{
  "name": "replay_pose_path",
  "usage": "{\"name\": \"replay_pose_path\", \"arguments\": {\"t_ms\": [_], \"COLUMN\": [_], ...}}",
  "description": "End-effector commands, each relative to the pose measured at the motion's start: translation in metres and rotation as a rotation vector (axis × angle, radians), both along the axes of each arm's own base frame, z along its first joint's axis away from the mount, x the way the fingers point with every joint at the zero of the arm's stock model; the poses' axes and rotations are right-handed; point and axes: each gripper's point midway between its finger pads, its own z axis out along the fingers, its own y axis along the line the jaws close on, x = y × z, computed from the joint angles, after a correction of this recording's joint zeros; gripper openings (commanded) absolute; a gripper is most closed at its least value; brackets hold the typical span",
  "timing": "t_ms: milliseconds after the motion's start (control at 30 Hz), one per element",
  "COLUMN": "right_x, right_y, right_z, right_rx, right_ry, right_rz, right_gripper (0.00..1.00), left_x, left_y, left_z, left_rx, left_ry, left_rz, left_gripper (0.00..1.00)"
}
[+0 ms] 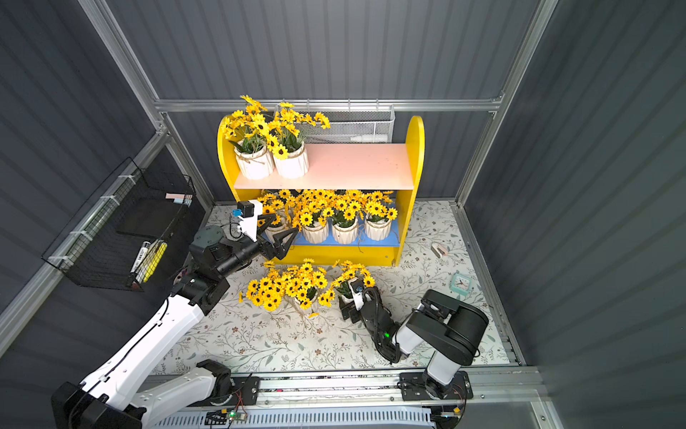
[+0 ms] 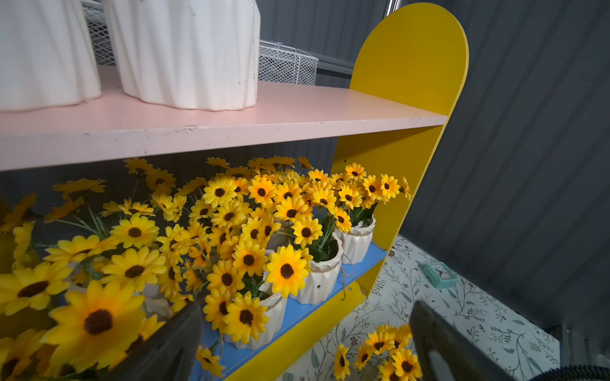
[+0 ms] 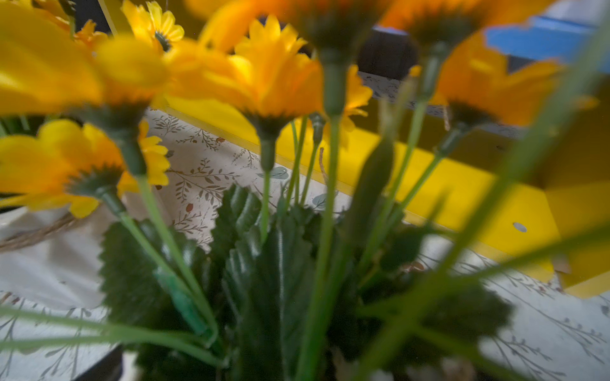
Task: Take the sunflower pots off the shelves
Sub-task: Place the sunflower pot at the center of the board.
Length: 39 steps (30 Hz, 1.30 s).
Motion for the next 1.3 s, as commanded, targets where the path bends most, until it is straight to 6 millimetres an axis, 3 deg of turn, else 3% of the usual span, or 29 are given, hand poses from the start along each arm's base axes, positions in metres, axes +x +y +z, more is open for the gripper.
{"name": "replay_pose_path", "arguments": {"t_ms": [0, 300, 900, 933, 1067, 1133, 1200, 1233, 1267], "right_x": [0.006, 0.009, 0.019, 0.02, 0.025, 0.025, 0.025, 0.024, 0.024], "right_y": [0.016, 0.036, 0.056, 0.06, 0.066, 0.066, 0.064, 0.063, 0.063], "right_z": [0.028, -0.002, -0.05, -0.051, -0.055, -0.056, -0.053, -0.051, -0.048], "right_rx": [0.09, 0.03, 0.051, 0.043, 0.012, 0.018, 0.015, 0.022, 0.027], "right_ry": [-0.1, -0.073, -0.004, -0.008, -0.028, -0.026, -0.035, -0.036, -0.036], "right_rz": [0.008, 0.004, -0.111, -0.101, -0.105, -0.109, -0.121, -0.13, -0.126], "right_gripper": [0.0, 0.0, 0.02, 0.06, 0.38, 0.63, 0.81, 0.97, 0.99], "left_x": [-0.004, -0.006, -0.005, -0.005, -0.006, -0.007, -0.008, -0.008, -0.008], "left_y": [0.002, 0.005, 0.006, 0.006, 0.006, 0.007, 0.007, 0.007, 0.007], "left_z": [0.003, 0.007, 0.006, 0.005, 0.007, 0.009, 0.01, 0.009, 0.009], "left_rx": [0.024, 0.026, 0.033, 0.034, 0.032, 0.031, 0.03, 0.03, 0.031], "left_ry": [-0.027, -0.047, -0.046, -0.043, -0.048, -0.054, -0.056, -0.054, -0.054], "left_rz": [0.011, 0.019, 0.027, 0.028, 0.028, 0.029, 0.031, 0.03, 0.03], "left_gripper": [1.0, 0.99, 1.0, 0.99, 0.99, 0.99, 0.99, 1.0, 0.99]}}
